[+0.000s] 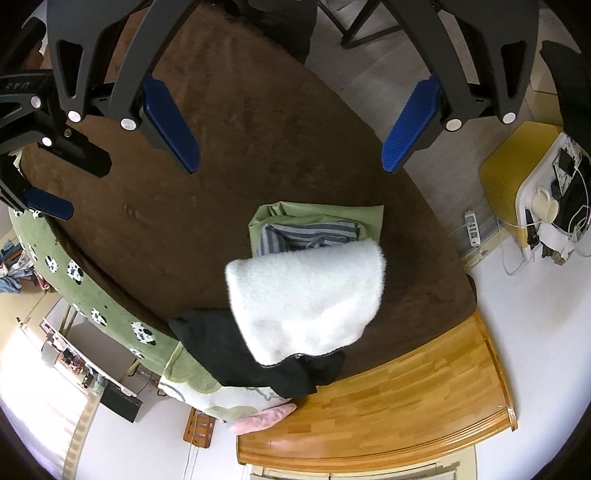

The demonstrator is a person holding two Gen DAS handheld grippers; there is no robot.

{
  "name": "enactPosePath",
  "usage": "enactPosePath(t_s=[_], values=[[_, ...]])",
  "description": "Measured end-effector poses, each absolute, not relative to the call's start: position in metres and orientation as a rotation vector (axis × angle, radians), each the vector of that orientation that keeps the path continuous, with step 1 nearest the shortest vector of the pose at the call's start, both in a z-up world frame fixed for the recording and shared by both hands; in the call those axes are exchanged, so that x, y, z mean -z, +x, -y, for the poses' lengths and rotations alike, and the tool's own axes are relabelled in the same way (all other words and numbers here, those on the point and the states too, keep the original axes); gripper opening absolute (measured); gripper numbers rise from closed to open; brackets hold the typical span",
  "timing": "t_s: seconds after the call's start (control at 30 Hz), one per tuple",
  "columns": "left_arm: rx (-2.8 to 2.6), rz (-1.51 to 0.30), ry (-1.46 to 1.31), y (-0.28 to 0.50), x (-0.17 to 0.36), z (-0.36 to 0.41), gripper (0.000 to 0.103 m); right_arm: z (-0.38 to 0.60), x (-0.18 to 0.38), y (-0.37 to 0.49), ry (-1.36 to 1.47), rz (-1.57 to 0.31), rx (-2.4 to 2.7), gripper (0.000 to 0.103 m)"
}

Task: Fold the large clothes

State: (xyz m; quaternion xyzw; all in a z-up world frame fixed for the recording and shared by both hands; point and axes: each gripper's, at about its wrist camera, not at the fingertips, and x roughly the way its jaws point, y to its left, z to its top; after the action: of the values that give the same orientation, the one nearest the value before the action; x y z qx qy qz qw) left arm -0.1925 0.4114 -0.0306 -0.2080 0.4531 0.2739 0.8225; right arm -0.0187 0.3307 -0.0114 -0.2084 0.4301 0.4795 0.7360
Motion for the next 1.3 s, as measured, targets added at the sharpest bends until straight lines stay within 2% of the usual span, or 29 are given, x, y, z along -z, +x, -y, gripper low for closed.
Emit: enactPosePath(t_s=[0.3, 1.3], values=[[-0.589, -0.979, -0.449, -0.194, 0.037, -0.444, 0.096, -0.358, 0.02, -0.024, -0.484, -0.952, -1.067, 0.097], [-0.634, -0.976, -0.429, -0.2, 0.038, -0.436, 0.096, -0.361, 0.024, -0.034, -0.514, -0.946, -1.077, 0.097]])
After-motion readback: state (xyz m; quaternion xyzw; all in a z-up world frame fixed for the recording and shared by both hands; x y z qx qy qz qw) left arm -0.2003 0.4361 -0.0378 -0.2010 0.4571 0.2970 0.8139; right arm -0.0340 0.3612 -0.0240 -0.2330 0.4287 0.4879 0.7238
